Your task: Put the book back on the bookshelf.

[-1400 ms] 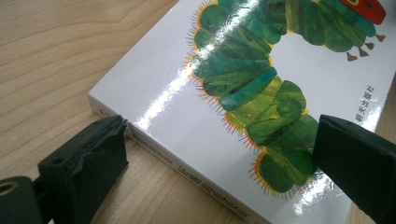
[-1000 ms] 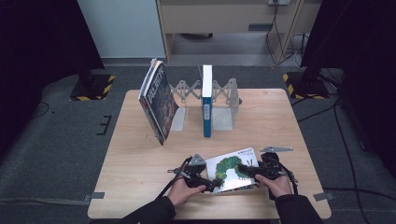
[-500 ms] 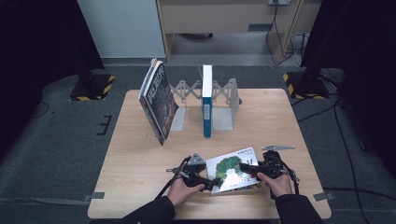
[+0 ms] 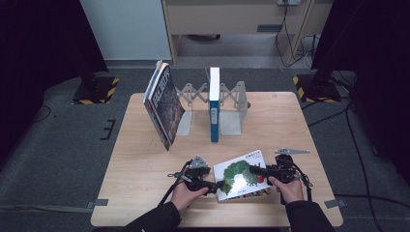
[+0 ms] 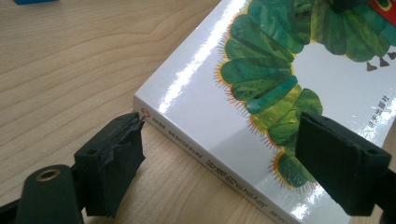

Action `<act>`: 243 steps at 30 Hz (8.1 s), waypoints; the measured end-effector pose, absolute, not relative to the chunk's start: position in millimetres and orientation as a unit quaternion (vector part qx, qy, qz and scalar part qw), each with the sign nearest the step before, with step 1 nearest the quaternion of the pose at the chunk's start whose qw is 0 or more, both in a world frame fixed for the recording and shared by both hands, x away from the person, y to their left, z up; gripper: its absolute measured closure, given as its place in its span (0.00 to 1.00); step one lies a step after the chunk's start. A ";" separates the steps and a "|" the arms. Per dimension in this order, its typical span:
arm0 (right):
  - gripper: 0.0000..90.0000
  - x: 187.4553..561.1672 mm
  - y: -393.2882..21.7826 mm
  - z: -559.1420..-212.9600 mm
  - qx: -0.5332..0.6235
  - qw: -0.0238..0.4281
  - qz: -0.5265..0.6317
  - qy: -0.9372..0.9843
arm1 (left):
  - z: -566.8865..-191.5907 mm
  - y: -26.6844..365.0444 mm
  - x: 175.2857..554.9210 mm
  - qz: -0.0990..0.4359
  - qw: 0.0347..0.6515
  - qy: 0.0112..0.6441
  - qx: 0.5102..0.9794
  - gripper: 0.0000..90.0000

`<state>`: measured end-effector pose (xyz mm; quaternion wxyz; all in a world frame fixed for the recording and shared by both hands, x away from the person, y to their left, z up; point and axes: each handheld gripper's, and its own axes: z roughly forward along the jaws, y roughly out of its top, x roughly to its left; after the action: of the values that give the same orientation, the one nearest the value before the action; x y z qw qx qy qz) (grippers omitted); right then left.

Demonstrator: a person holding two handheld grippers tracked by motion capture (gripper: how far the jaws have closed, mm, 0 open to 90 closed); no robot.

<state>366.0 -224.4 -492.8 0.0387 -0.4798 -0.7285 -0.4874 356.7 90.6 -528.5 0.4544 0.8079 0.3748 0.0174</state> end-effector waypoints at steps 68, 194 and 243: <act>0.51 367.3 -214.6 -506.7 -0.482 -0.042 -0.416 -0.770 | -540.2 79.5 360.5 -0.055 0.486 0.359 0.795 0.07; 0.26 367.8 -209.6 -508.8 -0.471 -0.090 -0.437 -0.761 | -542.0 92.4 364.1 -0.037 0.491 0.417 0.764 0.37; 0.38 367.6 -203.3 -517.0 -0.460 -0.053 -0.416 -0.783 | -542.6 92.7 358.8 -0.063 0.500 0.398 0.766 0.42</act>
<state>367.6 -203.3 -517.0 -0.0529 -0.4600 -0.7828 -0.4157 358.8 92.7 -542.6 0.5005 0.7662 0.3982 -0.0628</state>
